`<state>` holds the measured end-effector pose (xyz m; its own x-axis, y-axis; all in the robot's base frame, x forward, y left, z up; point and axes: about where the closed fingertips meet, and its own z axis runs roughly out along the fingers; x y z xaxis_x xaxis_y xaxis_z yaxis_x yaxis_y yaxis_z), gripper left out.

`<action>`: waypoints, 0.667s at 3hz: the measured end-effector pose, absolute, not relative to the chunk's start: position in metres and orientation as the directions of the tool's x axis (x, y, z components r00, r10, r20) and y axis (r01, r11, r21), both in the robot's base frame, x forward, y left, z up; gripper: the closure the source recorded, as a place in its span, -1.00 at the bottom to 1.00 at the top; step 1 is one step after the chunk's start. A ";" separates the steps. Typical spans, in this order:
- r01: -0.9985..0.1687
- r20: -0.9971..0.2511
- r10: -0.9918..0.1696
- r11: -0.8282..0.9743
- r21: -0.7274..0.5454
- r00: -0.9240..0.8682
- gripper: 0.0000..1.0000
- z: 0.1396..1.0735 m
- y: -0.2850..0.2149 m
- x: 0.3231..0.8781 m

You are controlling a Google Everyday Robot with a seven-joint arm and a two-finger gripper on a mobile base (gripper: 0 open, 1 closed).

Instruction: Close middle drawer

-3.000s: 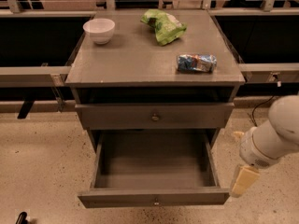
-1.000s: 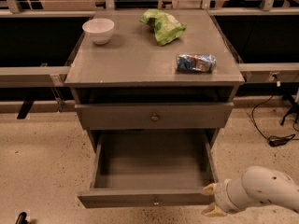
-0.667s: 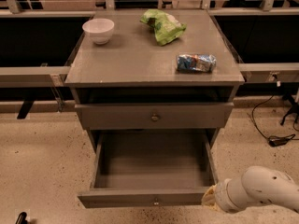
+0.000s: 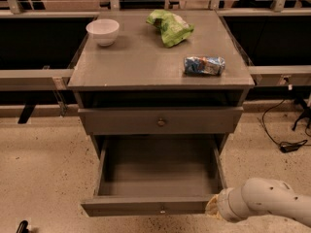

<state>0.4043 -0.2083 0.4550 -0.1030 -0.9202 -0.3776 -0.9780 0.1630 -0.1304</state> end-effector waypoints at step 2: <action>-0.960 -0.386 -0.919 0.173 -0.219 -0.078 1.00 0.421 -0.199 0.414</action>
Offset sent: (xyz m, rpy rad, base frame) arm 0.0183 0.0118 -0.0519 0.0235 -0.1328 0.0046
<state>0.4142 -0.1992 0.4214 -0.0777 -0.9193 -0.3858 -0.9603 0.1731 -0.2190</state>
